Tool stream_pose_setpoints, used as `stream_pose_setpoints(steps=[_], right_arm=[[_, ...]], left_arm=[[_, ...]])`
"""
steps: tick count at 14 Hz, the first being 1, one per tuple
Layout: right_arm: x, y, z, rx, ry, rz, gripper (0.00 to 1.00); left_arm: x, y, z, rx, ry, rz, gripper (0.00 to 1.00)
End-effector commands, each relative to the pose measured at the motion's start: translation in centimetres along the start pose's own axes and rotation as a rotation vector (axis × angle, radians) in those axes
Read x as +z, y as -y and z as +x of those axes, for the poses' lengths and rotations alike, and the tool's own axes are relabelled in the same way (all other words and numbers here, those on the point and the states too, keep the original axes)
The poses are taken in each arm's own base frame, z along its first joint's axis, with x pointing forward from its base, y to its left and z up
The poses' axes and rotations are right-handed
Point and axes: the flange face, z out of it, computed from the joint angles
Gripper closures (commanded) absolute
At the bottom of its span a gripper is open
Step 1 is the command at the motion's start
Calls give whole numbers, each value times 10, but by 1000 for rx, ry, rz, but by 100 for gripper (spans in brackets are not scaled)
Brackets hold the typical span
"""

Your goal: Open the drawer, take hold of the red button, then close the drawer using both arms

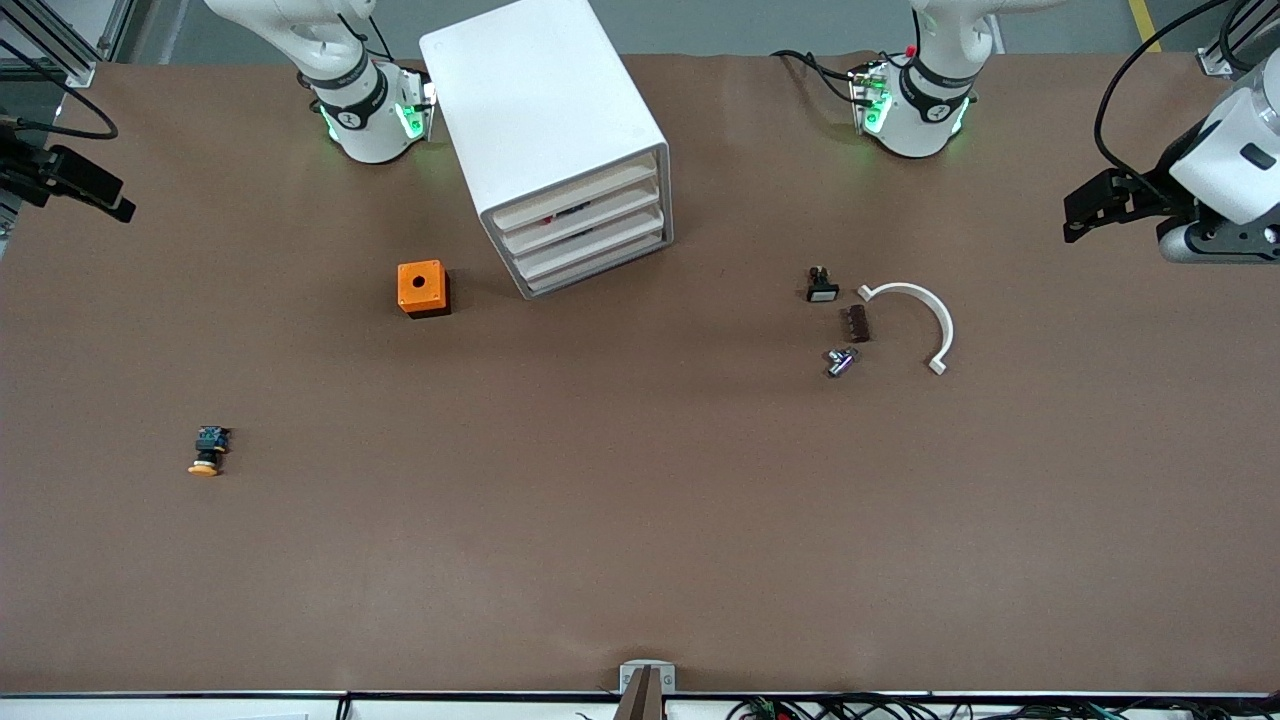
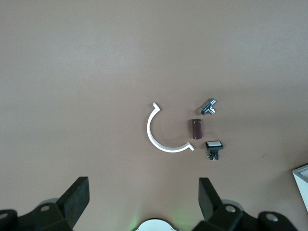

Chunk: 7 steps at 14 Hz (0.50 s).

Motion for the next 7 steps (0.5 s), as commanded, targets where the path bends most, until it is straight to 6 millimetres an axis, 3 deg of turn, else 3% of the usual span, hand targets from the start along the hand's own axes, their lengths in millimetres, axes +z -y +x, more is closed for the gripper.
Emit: stream_pose_setpoints(steps=[1, 5, 7], right_arm=[[-5, -2, 3, 1, -2, -14, 0], [-5, 1, 3, -4, -4, -12, 0], [-5, 1, 3, -4, -4, -14, 0]], left_arm=[[-4, 2, 2, 20, 5, 23, 0], [-2, 2, 5, 12, 8, 17, 0], [20, 3, 19, 25, 53, 3, 0]])
